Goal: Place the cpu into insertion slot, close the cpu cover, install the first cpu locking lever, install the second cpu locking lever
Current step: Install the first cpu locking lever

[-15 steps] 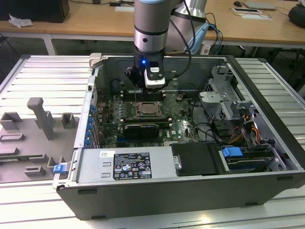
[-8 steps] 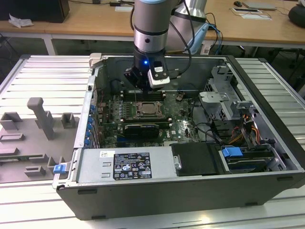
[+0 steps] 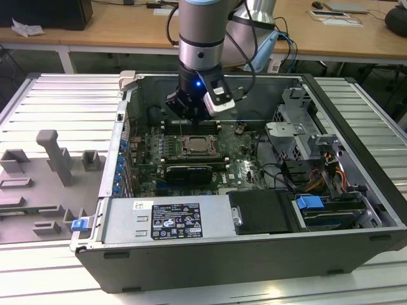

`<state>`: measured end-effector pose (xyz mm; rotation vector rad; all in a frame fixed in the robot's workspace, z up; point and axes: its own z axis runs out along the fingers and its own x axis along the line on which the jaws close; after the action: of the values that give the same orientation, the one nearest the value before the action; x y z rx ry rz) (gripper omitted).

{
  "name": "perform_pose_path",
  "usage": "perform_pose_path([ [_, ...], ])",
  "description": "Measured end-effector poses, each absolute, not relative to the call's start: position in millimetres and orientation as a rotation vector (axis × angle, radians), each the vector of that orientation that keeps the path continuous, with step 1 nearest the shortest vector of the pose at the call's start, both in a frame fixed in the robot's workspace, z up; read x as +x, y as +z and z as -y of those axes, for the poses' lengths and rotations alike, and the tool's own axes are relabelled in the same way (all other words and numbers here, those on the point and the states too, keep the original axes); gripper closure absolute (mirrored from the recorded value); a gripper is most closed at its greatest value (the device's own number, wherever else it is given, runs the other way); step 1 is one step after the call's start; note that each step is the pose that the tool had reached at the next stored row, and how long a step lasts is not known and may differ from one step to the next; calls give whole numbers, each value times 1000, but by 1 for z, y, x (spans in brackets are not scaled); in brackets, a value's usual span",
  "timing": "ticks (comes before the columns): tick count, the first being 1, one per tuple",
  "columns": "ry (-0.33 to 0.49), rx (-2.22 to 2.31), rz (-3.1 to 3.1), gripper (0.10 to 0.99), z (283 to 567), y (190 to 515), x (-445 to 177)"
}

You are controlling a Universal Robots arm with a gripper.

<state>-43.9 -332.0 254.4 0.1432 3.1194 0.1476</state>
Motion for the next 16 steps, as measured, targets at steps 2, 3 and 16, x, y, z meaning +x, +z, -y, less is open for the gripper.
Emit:
perform_pose_path([
  [2,148,123,-3094,980,332,254,-44],
  [3,149,113,-3086,980,332,254,-44],
  [16,115,70,-3101,980,329,255,-50],
])
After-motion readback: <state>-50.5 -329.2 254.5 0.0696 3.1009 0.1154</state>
